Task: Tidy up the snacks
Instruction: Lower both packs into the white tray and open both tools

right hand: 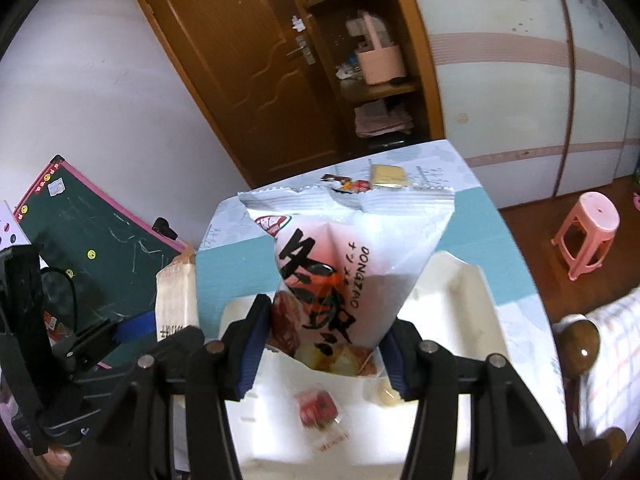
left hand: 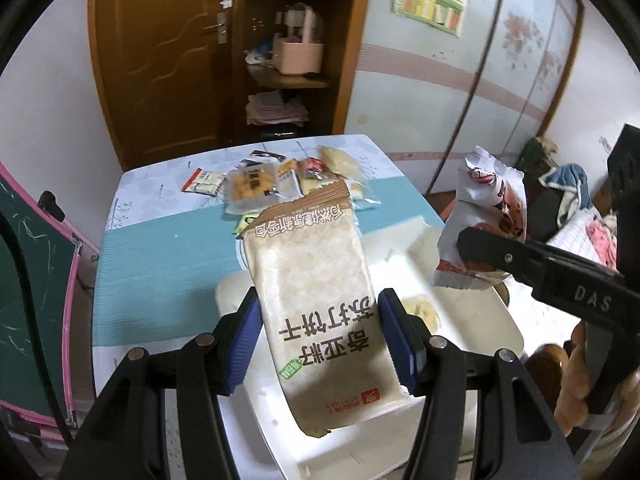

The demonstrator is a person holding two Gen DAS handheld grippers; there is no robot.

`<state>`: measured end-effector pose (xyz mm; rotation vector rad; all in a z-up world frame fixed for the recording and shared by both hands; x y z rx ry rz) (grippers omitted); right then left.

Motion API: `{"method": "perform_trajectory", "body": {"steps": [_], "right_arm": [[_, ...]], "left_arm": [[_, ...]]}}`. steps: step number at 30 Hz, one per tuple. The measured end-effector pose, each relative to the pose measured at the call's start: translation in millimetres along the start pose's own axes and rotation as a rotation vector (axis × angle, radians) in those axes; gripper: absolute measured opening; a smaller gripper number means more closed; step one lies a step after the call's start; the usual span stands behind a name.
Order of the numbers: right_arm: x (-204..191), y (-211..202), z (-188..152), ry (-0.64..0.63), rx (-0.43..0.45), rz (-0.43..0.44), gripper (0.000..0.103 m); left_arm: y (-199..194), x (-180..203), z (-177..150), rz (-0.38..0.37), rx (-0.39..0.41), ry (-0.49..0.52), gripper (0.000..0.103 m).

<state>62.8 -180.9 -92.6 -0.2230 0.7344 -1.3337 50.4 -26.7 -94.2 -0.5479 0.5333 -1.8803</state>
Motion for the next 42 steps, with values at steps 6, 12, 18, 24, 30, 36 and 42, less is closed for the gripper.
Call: {"method": "perform_trajectory", "body": {"steps": [6,12,18,24,30,36,42], "right_arm": [[13.4,-10.9,-31.2,0.003,-0.056,-0.047,0.052],[10.3,-6.0,-58.6,-0.03,-0.115,-0.058,0.052],[8.4,-7.0,-61.9,-0.058,-0.115,-0.067,0.053],[9.2,-4.8,-66.0,-0.059,-0.134,-0.08,0.054],[13.2,0.1,-70.6,-0.036,-0.167,-0.093,0.054],[11.2,1.9,-76.1,-0.044,-0.185,-0.098,0.065],[11.5,3.1,-79.3,-0.042,-0.198,-0.1,0.066]], "left_arm": [[3.4,8.9,-17.0,0.022,-0.04,0.033,0.057],[18.2,10.2,-45.1,0.026,-0.149,0.018,0.057],[25.3,14.3,-56.6,0.043,-0.188,0.039,0.057],[30.6,16.6,-63.9,0.051,-0.228,0.047,0.056],[30.9,17.3,-63.2,0.061,-0.225,0.061,0.096],[35.9,19.1,-69.0,0.063,-0.263,0.077,0.097],[38.2,20.9,-70.7,0.066,-0.264,0.081,0.097]]}}
Point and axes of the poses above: each gripper's, at about its wrist camera, not at the fingertips, and y roughly the way its jaws point, x to its right, z to its top, the point moved 8 cm from there along y, roughly the way its jaws point, and after that the axes turned 14 degrees about x, right-handed, at the moved point
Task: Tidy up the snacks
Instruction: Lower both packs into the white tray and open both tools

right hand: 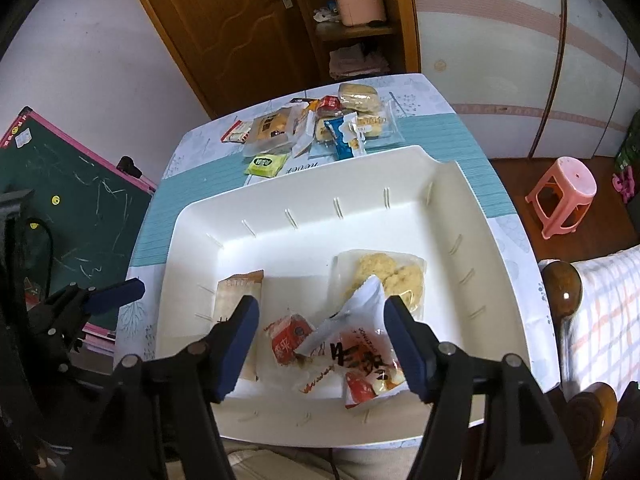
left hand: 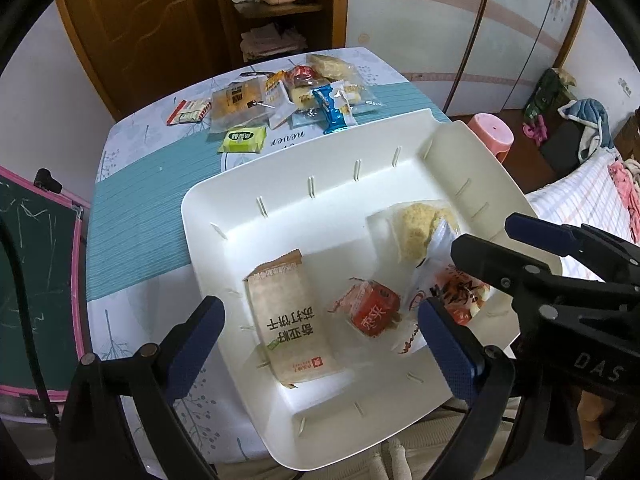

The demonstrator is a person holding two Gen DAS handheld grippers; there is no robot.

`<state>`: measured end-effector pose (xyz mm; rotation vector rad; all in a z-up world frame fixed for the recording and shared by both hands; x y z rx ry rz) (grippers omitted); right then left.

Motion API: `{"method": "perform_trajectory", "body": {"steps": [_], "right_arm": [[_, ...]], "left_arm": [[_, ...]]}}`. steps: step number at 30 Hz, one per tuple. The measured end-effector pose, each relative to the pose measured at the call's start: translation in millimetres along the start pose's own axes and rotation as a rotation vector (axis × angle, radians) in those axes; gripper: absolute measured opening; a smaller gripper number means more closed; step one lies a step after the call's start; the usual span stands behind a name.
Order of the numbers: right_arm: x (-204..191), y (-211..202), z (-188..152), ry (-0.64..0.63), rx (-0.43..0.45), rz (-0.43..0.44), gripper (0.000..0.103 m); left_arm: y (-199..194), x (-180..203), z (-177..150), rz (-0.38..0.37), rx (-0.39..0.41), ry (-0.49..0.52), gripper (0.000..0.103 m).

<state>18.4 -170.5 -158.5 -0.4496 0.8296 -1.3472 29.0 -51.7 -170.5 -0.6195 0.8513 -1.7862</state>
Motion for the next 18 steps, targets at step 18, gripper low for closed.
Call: {"method": "perform_trajectory", "body": {"steps": [18], "right_arm": [[-0.9,7.4,-5.9,0.006,-0.038,0.003,0.066]], "left_arm": [[2.4,1.2,-1.7,-0.004,-0.009,-0.003,0.097]]}}
Point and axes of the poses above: each gripper's, at about its wrist camera, not at the fingertips, and y roughly the way its jaws point, x to its right, z to its top, the point moved 8 cm from there along y, roughly the way its jaws point, and after that the axes turned 14 degrees about x, right-handed, at the moved point
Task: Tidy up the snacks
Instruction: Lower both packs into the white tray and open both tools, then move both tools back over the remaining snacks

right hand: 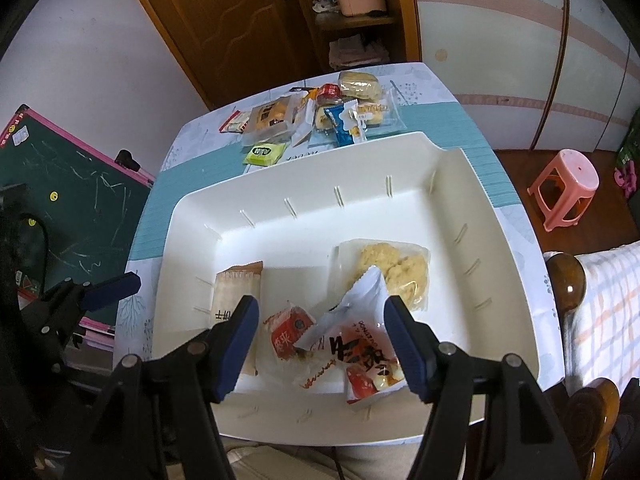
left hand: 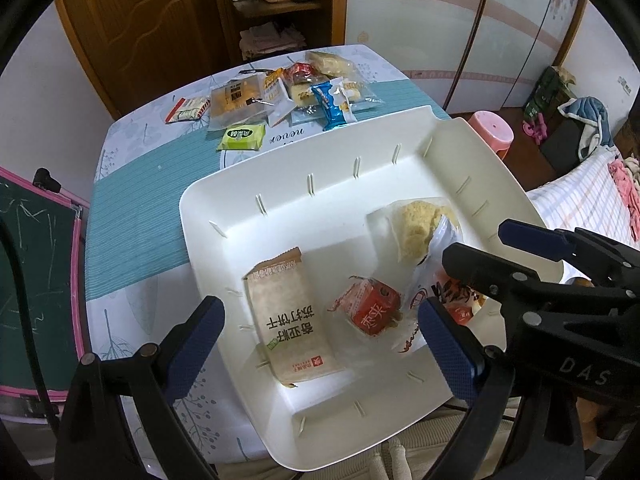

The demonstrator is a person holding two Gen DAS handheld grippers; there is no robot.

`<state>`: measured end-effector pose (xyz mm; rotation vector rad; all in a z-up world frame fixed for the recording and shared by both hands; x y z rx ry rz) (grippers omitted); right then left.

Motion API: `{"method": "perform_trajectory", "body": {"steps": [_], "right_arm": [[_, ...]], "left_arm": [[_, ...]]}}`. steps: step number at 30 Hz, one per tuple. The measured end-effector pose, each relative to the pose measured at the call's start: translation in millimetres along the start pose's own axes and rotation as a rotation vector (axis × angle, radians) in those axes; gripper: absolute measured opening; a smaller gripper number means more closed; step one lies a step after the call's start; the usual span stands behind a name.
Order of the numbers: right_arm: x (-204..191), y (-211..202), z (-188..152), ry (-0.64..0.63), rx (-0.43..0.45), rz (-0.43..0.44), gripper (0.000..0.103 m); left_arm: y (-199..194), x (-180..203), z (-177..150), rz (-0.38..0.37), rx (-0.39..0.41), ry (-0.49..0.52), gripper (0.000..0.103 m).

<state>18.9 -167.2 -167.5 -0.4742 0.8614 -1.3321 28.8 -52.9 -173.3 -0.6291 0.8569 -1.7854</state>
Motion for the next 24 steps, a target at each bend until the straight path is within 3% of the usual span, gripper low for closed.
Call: {"method": "perform_trajectory", "body": {"steps": [8,15,19,24], "right_arm": [[4.2,8.0,0.6,0.008,-0.021,-0.001,0.066],[8.9,16.0,23.6,-0.019,-0.005,-0.028,0.066],[8.1,15.0,56.9,-0.071,0.036,-0.037,0.066],[6.9,5.1,121.7,-0.161,0.142,-0.091,0.066]], "left_arm": [[4.5,-2.8,1.0,0.002,-0.007,0.0,0.097],[9.6,-24.1,23.1,0.01,-0.008,-0.039,0.097],[8.6,-42.9,55.9,0.004,0.004,-0.07,0.097],[0.1,-71.1,109.6,0.107,0.098,-0.026,0.097]]}}
Point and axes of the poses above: each gripper's, at about its wrist camera, not at the fingertips, and y roughly the way its jaws point, x to its right, z to its top, the point moved 8 cm from there along y, roughly the way its jaws point, and after that the axes turned 14 degrees about x, right-handed, at the moved point
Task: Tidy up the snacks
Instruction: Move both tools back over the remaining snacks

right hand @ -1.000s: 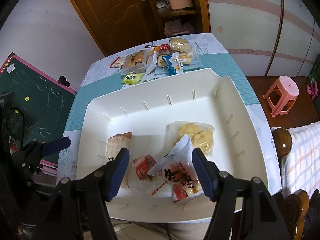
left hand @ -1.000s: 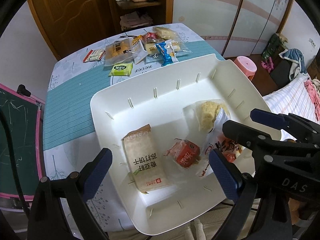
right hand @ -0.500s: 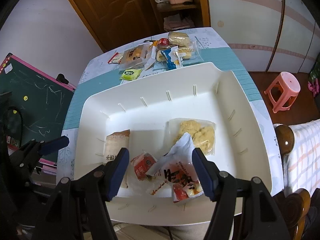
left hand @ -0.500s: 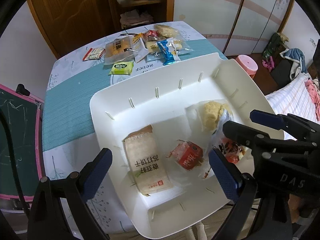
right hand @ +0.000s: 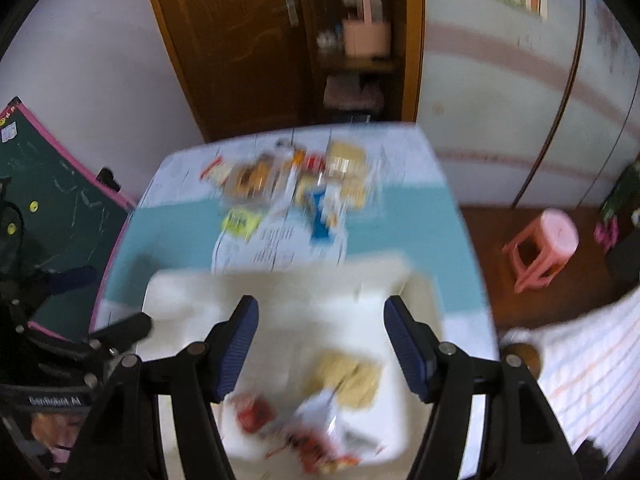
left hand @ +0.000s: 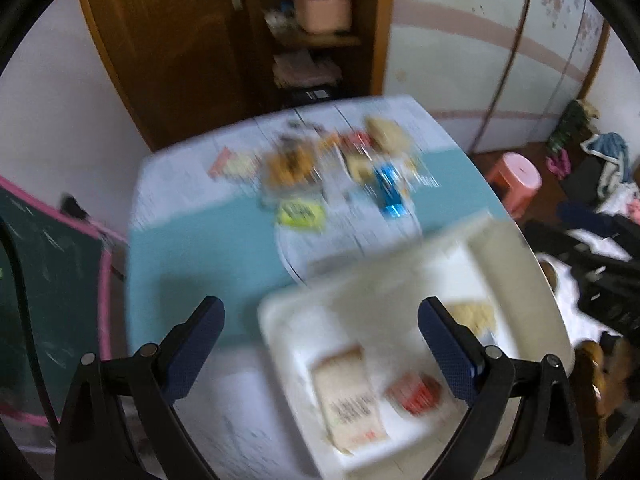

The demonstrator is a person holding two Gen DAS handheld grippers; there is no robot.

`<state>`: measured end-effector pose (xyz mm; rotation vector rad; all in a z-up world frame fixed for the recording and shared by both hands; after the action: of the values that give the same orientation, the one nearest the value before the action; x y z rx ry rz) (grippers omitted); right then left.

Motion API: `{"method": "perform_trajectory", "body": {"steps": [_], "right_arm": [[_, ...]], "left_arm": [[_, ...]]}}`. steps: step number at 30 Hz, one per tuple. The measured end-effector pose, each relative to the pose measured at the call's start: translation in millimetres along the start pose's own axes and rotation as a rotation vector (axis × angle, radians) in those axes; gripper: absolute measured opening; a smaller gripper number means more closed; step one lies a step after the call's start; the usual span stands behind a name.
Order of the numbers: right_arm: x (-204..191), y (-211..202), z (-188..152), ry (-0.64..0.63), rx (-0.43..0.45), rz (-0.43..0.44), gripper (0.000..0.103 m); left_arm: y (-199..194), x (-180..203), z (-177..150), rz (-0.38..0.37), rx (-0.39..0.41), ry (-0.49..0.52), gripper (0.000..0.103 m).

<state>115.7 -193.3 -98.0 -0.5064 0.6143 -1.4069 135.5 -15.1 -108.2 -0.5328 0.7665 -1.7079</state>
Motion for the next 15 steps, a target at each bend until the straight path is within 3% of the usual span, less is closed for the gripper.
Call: {"method": "perform_trajectory", "body": {"steps": [8,11,15], "right_arm": [[13.2,7.7,91.2,-0.114,0.128,-0.107,0.066],[16.7,31.1,109.2,-0.131,0.113,-0.127,0.066],[19.1,77.7,104.3,-0.121,0.032,-0.098,0.066]], "left_arm": [[11.1,-35.3,88.6,0.16,0.147,0.095,0.097],[36.0,-42.8,106.0,0.158,0.132,0.084,0.097],[90.5,-51.9,105.7,0.143,0.05,0.069,0.097]]}}
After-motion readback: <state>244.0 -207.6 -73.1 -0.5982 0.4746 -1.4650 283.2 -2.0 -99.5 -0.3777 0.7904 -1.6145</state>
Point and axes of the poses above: each gripper's, at about its wrist camera, not at the fingertips, and y roughly the way its jaws point, x to its right, z to its top, the point moved 8 cm from there along y, roughly the way its jaws point, and after that the axes turned 14 degrees about x, right-handed, at the moved point
